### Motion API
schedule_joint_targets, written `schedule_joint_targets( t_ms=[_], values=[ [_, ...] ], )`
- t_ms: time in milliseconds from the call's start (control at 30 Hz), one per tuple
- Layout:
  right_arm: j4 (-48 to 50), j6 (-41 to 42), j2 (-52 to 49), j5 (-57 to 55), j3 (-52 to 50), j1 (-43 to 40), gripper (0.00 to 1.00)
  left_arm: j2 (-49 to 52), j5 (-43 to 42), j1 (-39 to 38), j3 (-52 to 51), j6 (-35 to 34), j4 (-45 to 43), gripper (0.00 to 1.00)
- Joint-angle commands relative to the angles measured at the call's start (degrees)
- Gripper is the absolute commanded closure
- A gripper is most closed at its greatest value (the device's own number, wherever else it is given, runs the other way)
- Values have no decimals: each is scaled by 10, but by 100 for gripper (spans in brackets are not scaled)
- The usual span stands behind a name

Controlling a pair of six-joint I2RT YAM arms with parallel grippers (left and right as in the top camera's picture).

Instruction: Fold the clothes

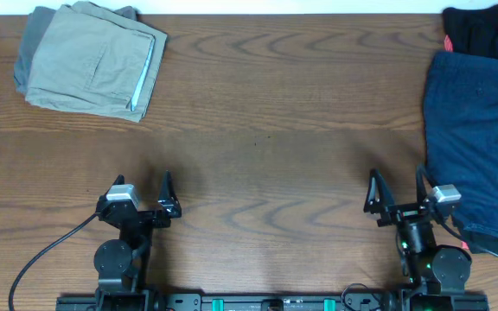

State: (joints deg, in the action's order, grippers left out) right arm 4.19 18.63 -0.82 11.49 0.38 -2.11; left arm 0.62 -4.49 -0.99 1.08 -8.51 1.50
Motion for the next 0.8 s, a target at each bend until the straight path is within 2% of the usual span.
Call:
schedule_joint_targets(
  t_ms=[0, 267, 767],
  values=[
    [2, -11, 5, -38, -1, 14, 1, -4, -6, -2, -9, 10, 21, 2],
    [-87, -13, 5, -121, -1, 14, 1, -4, -6, -2, -9, 10, 21, 2],
    [-84, -15, 5, -117, -1, 14, 1, -4, -6, -2, -9, 10, 21, 2]
  ],
)
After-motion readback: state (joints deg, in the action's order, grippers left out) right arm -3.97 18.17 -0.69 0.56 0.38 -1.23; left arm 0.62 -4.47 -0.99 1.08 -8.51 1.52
